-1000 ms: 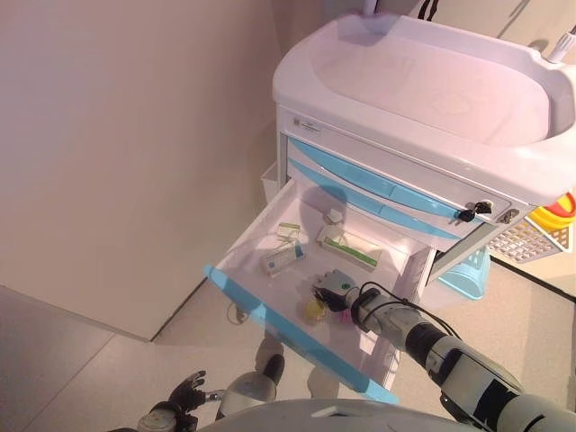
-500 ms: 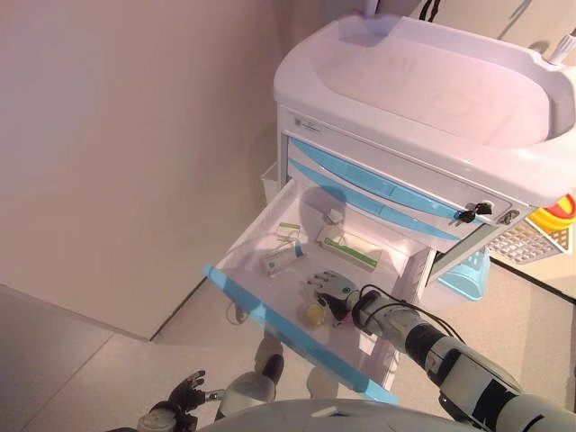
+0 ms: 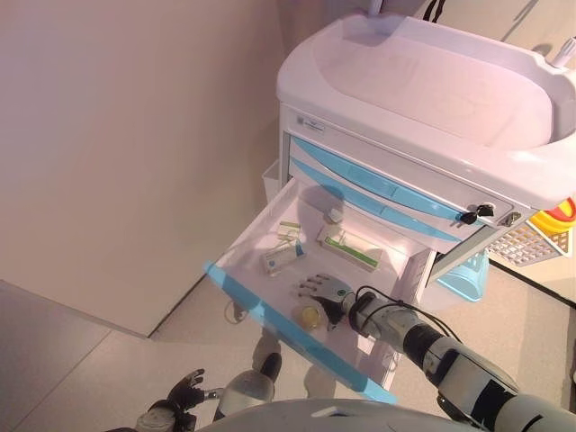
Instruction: Open the drawer and pick up the medicine
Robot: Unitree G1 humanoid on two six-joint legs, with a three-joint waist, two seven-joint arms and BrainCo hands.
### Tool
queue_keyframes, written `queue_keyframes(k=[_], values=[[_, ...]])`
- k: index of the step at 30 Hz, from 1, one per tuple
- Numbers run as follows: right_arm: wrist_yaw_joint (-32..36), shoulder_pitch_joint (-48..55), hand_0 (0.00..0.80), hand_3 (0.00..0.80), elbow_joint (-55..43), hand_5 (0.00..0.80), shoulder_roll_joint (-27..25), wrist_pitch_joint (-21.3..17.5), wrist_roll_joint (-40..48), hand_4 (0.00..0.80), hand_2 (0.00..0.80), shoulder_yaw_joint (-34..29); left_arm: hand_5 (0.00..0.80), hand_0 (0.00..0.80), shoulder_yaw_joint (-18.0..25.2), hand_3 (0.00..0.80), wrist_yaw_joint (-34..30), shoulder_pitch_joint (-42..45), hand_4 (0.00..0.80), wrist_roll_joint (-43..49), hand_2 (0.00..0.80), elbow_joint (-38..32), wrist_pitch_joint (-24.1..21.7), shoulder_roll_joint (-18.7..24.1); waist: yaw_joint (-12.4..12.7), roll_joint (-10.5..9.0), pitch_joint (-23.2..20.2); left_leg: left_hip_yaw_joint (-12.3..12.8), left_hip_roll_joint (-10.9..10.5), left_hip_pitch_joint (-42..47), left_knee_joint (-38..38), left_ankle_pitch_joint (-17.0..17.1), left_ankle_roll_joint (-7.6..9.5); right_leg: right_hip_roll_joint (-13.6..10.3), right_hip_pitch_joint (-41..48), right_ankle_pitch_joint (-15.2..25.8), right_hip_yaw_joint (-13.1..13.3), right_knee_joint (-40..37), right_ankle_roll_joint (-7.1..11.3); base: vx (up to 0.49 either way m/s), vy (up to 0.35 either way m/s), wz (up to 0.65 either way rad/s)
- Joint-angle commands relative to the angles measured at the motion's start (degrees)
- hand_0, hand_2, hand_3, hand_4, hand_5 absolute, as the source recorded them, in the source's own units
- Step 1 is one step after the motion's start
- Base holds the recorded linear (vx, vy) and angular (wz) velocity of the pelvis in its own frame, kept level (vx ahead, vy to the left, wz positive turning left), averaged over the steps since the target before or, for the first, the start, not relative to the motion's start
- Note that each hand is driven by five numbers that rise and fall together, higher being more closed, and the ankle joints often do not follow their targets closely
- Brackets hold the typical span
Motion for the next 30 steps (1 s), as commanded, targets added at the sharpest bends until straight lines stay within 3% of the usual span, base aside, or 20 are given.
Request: queue_keyframes(k=[1,11,30], values=[[-3.79,-1.07,0.000,0.000,-3.45,0.000,0.21,2.66,2.88,0.000,0.000,1.95,0.000,0.000,-4.31,0.000,-0.57,-1.80,0.000,1.98,0.000,1.43,-0.41,-0.77,1.43,-0.49,0.34,-0.39,-1.82,1.57,0.50,-5.52,0.59,-2.94,-0.60,0.12,0.13,3.74,3.50,0.000,0.000,0.00],[-3.40,-0.90,0.000,0.000,-4.39,0.000,-0.22,3.68,1.24,0.000,0.000,1.04,0.000,0.000,-4.38,0.000,-0.25,-1.59,0.000,1.53,0.000,1.07,-0.42,-1.14,0.89,-0.20,0.36,-0.08,-1.77,1.65,0.51,-5.64,0.57,-3.06,-0.75,0.07,0.29,3.87,3.57,0.000,0.000,0.00],[4.04,-0.85,0.000,0.000,-3.91,0.000,0.11,-3.76,5.67,0.000,0.000,3.40,0.000,0.000,-4.00,0.000,-0.73,-1.93,0.000,2.95,0.000,1.13,-0.37,-0.48,1.56,-0.76,0.35,-0.27,-1.74,1.75,0.45,-5.58,0.49,-3.07,-0.45,0.08,0.01,3.69,3.60,0.000,0.000,0.00]])
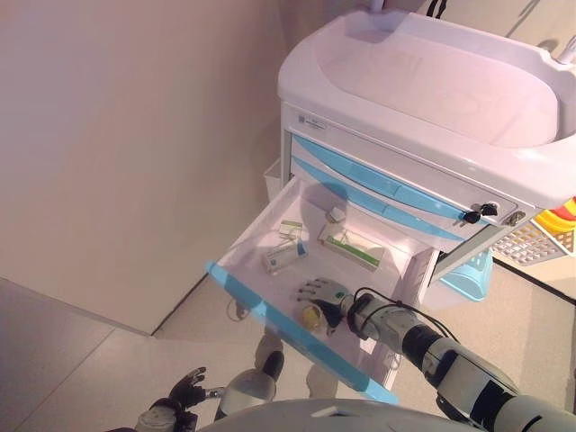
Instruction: Open the drawer and pick up the medicine
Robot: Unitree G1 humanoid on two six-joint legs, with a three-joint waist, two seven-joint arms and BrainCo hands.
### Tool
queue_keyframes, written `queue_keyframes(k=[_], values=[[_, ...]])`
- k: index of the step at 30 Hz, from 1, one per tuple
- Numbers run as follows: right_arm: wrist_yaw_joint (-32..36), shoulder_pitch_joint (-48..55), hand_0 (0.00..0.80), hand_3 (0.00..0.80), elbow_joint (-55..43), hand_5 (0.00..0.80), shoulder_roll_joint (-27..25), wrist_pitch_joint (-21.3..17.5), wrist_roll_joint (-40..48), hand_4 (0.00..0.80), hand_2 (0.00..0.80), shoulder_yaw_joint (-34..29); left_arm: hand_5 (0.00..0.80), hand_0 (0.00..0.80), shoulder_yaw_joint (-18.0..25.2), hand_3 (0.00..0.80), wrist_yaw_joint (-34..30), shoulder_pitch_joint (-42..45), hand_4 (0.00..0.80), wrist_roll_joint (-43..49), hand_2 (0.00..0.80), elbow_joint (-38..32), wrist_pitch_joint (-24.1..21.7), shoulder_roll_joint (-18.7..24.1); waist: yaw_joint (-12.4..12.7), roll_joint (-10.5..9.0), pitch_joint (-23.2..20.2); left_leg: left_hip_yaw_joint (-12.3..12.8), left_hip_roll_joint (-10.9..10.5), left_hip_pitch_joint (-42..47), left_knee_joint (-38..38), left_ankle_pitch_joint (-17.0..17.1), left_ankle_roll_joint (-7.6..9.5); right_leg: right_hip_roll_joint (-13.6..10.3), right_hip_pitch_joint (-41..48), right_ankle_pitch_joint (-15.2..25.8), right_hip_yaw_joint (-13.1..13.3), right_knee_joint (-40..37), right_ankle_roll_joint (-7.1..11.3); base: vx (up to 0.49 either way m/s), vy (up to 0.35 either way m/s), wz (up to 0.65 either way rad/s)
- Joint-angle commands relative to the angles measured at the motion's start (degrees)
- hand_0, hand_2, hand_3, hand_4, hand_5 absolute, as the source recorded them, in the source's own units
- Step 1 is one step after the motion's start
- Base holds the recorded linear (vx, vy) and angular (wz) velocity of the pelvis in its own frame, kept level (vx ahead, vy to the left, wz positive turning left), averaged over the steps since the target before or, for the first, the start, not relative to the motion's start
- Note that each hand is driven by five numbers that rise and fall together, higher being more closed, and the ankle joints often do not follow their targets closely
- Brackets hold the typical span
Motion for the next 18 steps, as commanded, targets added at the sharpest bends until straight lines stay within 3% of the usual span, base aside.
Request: queue_keyframes(k=[1,18], values=[[0.02,-1.12,0.000,0.000,-3.72,0.000,0.24,-2.09,4.20,0.000,0.000,3.36,0.000,0.000,-3.98,0.000,-0.74,-2.16,0.000,1.96,0.000,2.04,-0.17,-0.45,1.50,-1.39,-0.03,-0.31,-1.73,1.88,0.44,-5.58,0.52,-3.05,-0.39,0.08,0.03,3.70,3.57,0.000,0.000,0.00],[-1.05,-0.52,0.000,0.000,-4.28,0.000,0.26,-1.30,3.42,0.000,0.000,3.04,0.000,0.000,-3.71,0.000,-0.80,-2.02,0.000,2.24,0.000,2.27,-0.22,-0.48,1.42,-1.48,-0.10,-0.35,-1.72,1.95,0.42,-5.56,0.48,-3.03,-0.34,0.19,-0.02,3.58,3.61,0.000,0.000,0.00]])
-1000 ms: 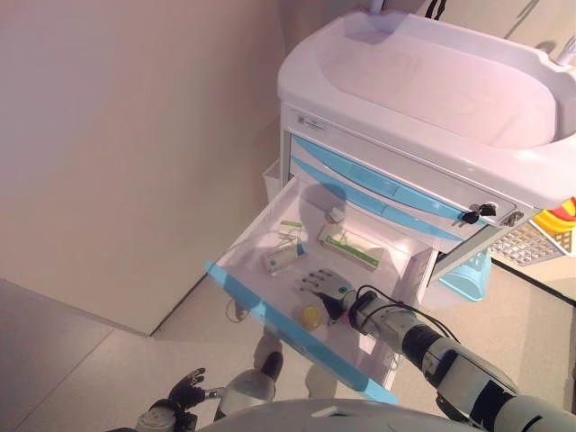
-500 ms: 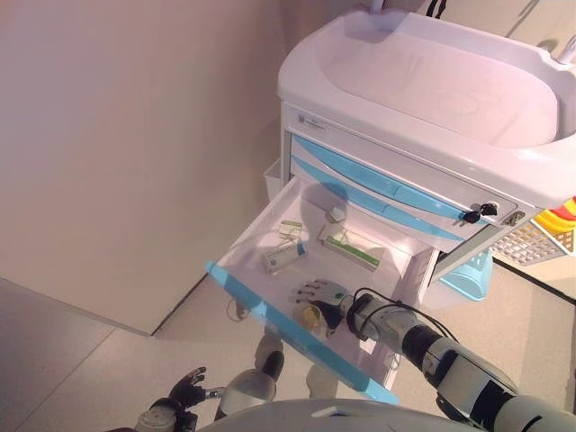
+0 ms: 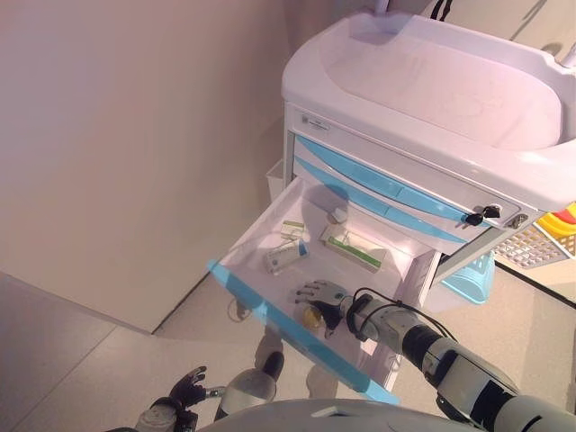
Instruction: Open the drawer and pick up the medicine
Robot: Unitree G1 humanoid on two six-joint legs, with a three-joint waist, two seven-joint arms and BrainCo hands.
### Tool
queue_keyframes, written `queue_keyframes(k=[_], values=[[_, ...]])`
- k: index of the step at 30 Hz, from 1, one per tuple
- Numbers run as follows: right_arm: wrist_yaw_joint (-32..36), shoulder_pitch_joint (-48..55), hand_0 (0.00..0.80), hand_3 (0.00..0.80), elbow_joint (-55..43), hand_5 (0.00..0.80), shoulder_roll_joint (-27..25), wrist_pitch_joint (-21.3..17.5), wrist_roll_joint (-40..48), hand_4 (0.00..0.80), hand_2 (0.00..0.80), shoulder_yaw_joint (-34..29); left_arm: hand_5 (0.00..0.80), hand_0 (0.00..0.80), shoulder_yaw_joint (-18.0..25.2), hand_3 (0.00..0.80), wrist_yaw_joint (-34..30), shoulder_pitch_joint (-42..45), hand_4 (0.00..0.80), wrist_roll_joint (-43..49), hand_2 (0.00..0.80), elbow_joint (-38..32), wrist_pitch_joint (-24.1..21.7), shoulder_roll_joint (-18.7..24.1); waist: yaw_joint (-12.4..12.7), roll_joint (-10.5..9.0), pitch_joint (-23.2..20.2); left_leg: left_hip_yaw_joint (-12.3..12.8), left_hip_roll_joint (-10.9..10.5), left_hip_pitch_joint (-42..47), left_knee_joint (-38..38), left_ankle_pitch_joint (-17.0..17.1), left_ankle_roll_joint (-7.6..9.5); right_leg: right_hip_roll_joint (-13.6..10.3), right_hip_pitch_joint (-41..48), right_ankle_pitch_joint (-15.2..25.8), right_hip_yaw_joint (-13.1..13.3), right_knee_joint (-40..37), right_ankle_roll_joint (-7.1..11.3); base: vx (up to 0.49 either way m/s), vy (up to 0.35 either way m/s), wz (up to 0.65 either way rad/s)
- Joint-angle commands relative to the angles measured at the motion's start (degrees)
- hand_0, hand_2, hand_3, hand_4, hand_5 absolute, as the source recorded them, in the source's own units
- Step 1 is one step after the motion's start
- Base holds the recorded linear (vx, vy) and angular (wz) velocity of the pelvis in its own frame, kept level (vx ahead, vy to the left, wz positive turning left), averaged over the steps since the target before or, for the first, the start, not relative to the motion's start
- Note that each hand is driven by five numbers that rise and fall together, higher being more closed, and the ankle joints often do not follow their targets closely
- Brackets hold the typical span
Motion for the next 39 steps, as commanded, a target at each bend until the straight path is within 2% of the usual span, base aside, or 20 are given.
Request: queue_keyframes(k=[1,2,3,4,5,23,28,31,32,36,37,39], values=[[-1.71,-0.53,0.000,0.000,-4.20,0.000,0.27,-0.25,1.86,0.000,0.000,2.95,0.000,0.000,-3.73,0.000,-0.74,-1.83,0.000,2.09,0.000,2.34,-0.30,-0.54,0.72,-1.34,-0.04,-0.32,-1.74,1.78,0.41,-5.63,0.49,-3.03,-0.52,0.19,0.05,3.59,3.61,0.000,0.000,0.00],[-1.75,-0.52,0.075,0.075,-4.12,0.075,0.29,-0.20,1.89,0.075,0.075,2.87,0.000,0.000,-3.73,0.000,-0.71,-1.82,0.000,2.09,0.000,2.34,-0.32,-0.55,0.71,-1.34,-0.03,-0.30,-1.72,1.80,0.42,-5.65,0.47,-3.04,-0.54,0.19,0.05,3.62,3.62,0.000,0.000,0.00],[-1.78,-0.45,0.257,0.257,-4.12,0.257,0.35,-0.16,1.81,0.257,0.257,2.82,0.000,0.000,-3.70,0.000,-0.71,-1.77,0.000,2.13,0.000,2.38,-0.40,-0.57,0.71,-1.34,-0.04,-0.29,-1.73,1.79,0.42,-5.67,0.48,-3.03,-0.52,0.19,0.07,3.59,3.61,0.000,0.000,0.00],[-1.68,-0.42,0.593,0.593,-4.24,0.593,0.37,-0.11,2.02,0.593,0.593,2.78,0.000,0.000,-3.73,0.000,-0.70,-1.85,0.000,2.08,0.000,2.48,-0.46,-0.58,0.65,-1.37,-0.01,-0.25,-1.74,1.77,0.44,-5.69,0.50,-3.04,-0.55,0.20,0.11,3.58,3.61,0.000,0.000,0.00],[-1.76,-0.31,0.800,0.800,-4.20,0.800,0.42,-0.16,1.85,0.800,0.800,2.73,0.000,0.000,-3.66,0.000,-0.71,-1.86,0.000,2.07,0.000,2.54,-0.48,-0.65,0.61,-1.33,-0.05,-0.22,-1.72,1.76,0.42,-5.68,0.48,-3.07,-0.57,0.20,0.12,3.57,3.63,0.000,0.000,0.00],[-0.93,-0.01,0.800,0.800,-6.23,0.800,-0.06,0.40,2.23,0.800,0.800,2.66,0.000,0.000,-3.65,0.000,-0.31,-1.66,0.000,1.99,0.000,2.25,-0.36,-0.91,0.40,-1.53,0.18,0.05,-1.64,1.79,0.41,-5.74,0.52,-3.03,-0.61,0.35,0.39,3.47,3.63,0.000,0.000,0.00],[0.80,-1.34,0.800,0.800,-11.10,0.800,-2.55,-0.42,4.52,0.800,0.800,2.25,0.000,0.000,-2.91,0.000,-0.67,-1.75,0.000,1.78,0.000,2.06,-0.02,-0.59,-0.22,-1.81,0.29,0.46,-1.49,1.96,0.39,-5.83,0.52,-2.95,-0.64,0.57,0.81,3.37,3.62,0.000,0.000,0.00],[7.34,-3.00,0.800,0.800,-20.16,0.800,-6.92,0.36,12.00,0.800,0.800,1.82,0.000,0.000,-2.33,0.000,-0.81,-1.91,0.000,1.35,0.000,1.79,0.43,-0.01,-1.07,-2.21,0.50,1.07,-1.31,2.27,0.37,-6.00,0.44,-2.91,-0.66,0.85,1.51,3.29,3.68,-0.003,0.001,-0.01],[13.08,-4.08,0.800,0.800,-27.92,0.800,-10.48,1.70,16.91,0.800,0.800,0.93,0.000,0.000,-1.58,0.000,-0.97,-1.84,0.000,1.14,0.000,1.54,0.90,0.49,-1.97,-2.65,0.49,1.77,-1.10,2.46,0.32,-6.10,0.39,-2.86,-0.74,1.01,2.11,3.27,3.69,-0.006,0.006,-0.05],[27.72,-6.39,0.800,0.800,-44.44,0.800,-20.35,4.56,29.88,0.800,0.800,-4.74,0.000,0.000,0.40,0.000,-1.07,-1.42,0.000,0.76,0.000,1.77,1.26,1.18,-4.31,-3.46,0.28,3.83,-0.57,3.03,0.05,-6.37,0.47,-2.66,-1.09,1.30,4.23,3.25,3.69,-0.004,0.018,-0.16],[31.10,-7.03,0.800,0.800,-47.80,0.800,-22.30,6.06,34.12,0.800,0.800,-6.57,0.000,0.000,0.77,0.000,-1.04,-1.27,0.000,0.59,0.000,1.87,1.30,1.30,-4.87,-3.68,0.20,4.33,-0.46,3.15,0.04,-6.45,0.51,-2.60,-1.19,1.38,4.80,3.24,3.69,0.002,0.029,-0.25],[41.02,-9.94,0.800,0.800,-54.96,0.800,-27.12,11.67,47.46,0.800,0.800,-11.73,0.000,0.000,1.44,0.000,-1.13,-1.11,0.000,0.21,0.000,2.21,1.37,1.75,-6.23,-4.26,-0.10,5.57,-0.10,3.37,0.04,-6.60,0.45,-2.54,-1.46,1.58,6.02,3.26,3.73,0.006,0.031,-0.28]])
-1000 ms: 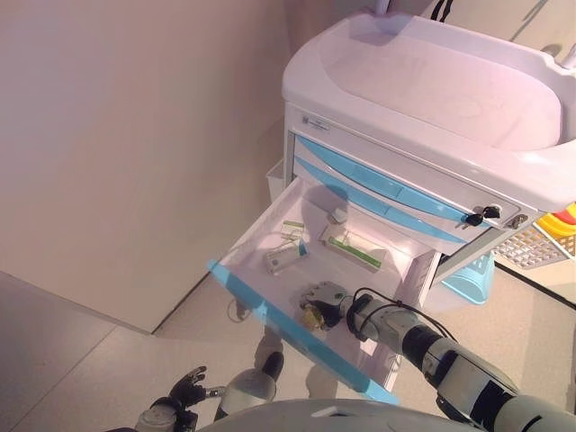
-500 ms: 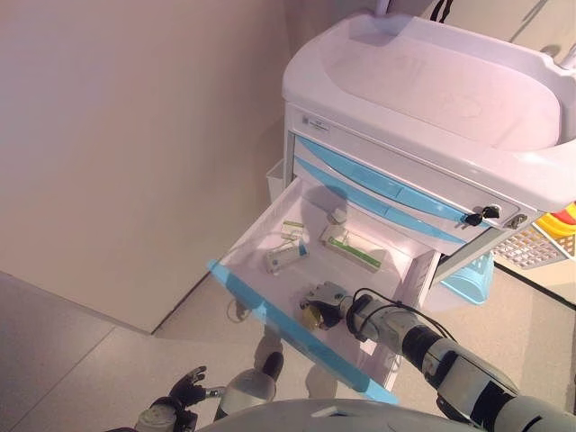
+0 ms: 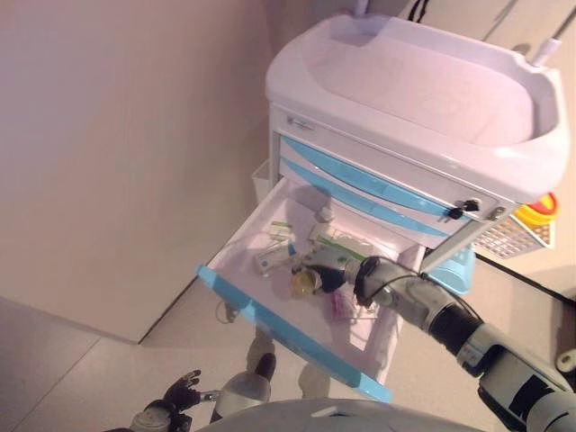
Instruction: Open the drawer and pick up the medicine
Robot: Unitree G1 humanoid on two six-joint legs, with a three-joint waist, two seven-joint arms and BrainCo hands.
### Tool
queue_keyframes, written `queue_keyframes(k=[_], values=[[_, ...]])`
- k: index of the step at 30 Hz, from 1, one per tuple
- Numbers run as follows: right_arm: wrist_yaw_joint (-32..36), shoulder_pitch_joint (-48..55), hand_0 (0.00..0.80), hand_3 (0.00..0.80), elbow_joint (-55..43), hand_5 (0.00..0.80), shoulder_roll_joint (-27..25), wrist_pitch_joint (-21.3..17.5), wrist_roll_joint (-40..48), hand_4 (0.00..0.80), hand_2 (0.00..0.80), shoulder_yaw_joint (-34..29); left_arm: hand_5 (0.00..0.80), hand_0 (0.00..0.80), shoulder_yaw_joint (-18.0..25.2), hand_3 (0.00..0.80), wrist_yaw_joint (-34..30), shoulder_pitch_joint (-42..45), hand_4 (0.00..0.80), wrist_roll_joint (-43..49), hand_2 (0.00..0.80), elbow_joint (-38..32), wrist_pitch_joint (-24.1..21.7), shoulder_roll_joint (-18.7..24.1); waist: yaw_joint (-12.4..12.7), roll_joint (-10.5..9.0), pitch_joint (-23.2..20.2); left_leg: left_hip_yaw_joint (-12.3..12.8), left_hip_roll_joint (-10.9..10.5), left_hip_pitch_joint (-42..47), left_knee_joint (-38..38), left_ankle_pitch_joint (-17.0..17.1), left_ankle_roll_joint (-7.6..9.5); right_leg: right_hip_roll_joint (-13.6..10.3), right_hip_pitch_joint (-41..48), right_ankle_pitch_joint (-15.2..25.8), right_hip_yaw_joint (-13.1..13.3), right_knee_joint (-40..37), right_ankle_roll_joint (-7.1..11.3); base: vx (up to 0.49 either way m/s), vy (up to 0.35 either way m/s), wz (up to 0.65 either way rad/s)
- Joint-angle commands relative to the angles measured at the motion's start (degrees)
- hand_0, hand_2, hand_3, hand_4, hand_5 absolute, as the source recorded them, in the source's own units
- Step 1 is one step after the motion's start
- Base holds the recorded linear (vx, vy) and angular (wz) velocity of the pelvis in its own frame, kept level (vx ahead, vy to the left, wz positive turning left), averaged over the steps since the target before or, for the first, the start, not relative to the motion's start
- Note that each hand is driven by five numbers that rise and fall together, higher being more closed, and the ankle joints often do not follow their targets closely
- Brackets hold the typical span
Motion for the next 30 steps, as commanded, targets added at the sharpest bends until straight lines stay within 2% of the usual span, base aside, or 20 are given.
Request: queue_keyframes(k=[1,3,6,9,13,20,26,30], values=[[15.19,-8.63,0.800,0.800,-10.35,0.800,-6.76,7.59,24.28,0.800,0.800,-4.98,0.000,0.000,-0.14,0.000,-0.90,-2.25,0.000,-0.54,0.000,2.92,0.03,-0.04,-1.89,-1.54,-0.38,2.67,-0.37,2.35,0.07,-6.34,0.18,-2.42,-1.02,1.48,2.92,2.88,3.59,0.018,0.029,-0.35],[17.02,-12.14,0.800,0.800,-12.05,0.800,-10.02,10.12,35.52,0.800,0.800,-9.05,0.000,0.000,-0.31,0.000,-0.95,-2.21,0.000,-0.63,0.000,3.38,-0.12,0.20,-2.59,-1.96,-0.81,3.43,-0.23,2.63,0.07,-6.45,0.09,-2.42,-1.05,1.62,3.49,2.84,3.60,0.039,0.032,-0.30],[13.16,-21.41,0.800,0.800,-6.06,0.800,-13.60,6.96,46.40,0.800,0.800,-12.16,0.000,0.000,-1.20,0.000,-0.55,-1.82,0.000,-1.04,0.000,3.38,-0.35,0.58,-2.85,-2.63,-1.70,4.00,-0.15,3.08,0.07,-6.76,-0.02,-2.38,-0.98,1.68,4.03,2.84,3.72,0.062,0.019,-0.22],[4.75,-28.52,0.800,0.800,0.18,0.800,-14.35,5.76,51.11,0.800,0.800,-15.66,0.000,0.000,-1.89,0.000,-0.47,-1.42,0.000,-0.86,0.000,2.82,-0.48,0.80,-2.82,-3.08,-2.33,4.43,-0.22,3.43,0.07,-7.07,-0.04,-2.40,-0.83,1.69,4.26,2.87,3.79,0.055,0.017,-0.10],[-3.52,-36.72,0.800,0.800,7.48,0.800,-15.96,9.74,57.12,0.800,0.800,-17.10,0.000,0.000,-3.37,0.000,-1.00,-1.67,0.000,-2.20,0.000,2.82,-0.51,1.23,-2.54,-3.02,-3.06,4.62,-0.37,3.82,0.07,-7.30,0.01,-2.41,-0.54,1.64,4.34,2.93,3.75,0.059,0.038,-0.02],[-7.81,-46.10,0.800,0.800,20.40,0.800,-19.36,12.85,51.73,0.800,0.800,-11.18,0.000,0.000,-5.10,0.000,-1.12,-1.63,0.000,-3.14,0.000,3.95,-0.38,1.48,-1.55,-3.59,-3.05,4.19,-0.68,3.89,0.23,-7.35,0.06,-2.39,-0.22,1.50,3.92,2.91,3.39,0.051,0.023,0.02],[-5.93,-56.54,0.800,0.800,36.18,0.800,-20.67,15.67,46.02,0.800,0.800,1.29,0.000,0.000,-6.26,0.000,-0.38,-1.05,0.000,-4.01,0.000,3.36,0.54,2.43,0.34,-4.57,-2.09,3.02,-0.83,3.69,0.17,-7.15,-0.13,-2.29,0.28,1.69,2.87,2.31,3.20,0.053,0.010,0.06],[-4.89,-61.86,0.800,0.800,46.23,0.800,-19.63,16.99,41.00,0.800,0.800,6.72,0.000,0.000,-7.56,0.000,0.24,-1.22,0.000,-4.71,0.000,3.08,0.51,3.05,2.09,-5.03,-0.97,1.75,-0.97,3.11,0.33,-6.95,-0.17,-2.28,0.24,1.85,1.94,2.08,3.18,0.048,0.013,0.14]])
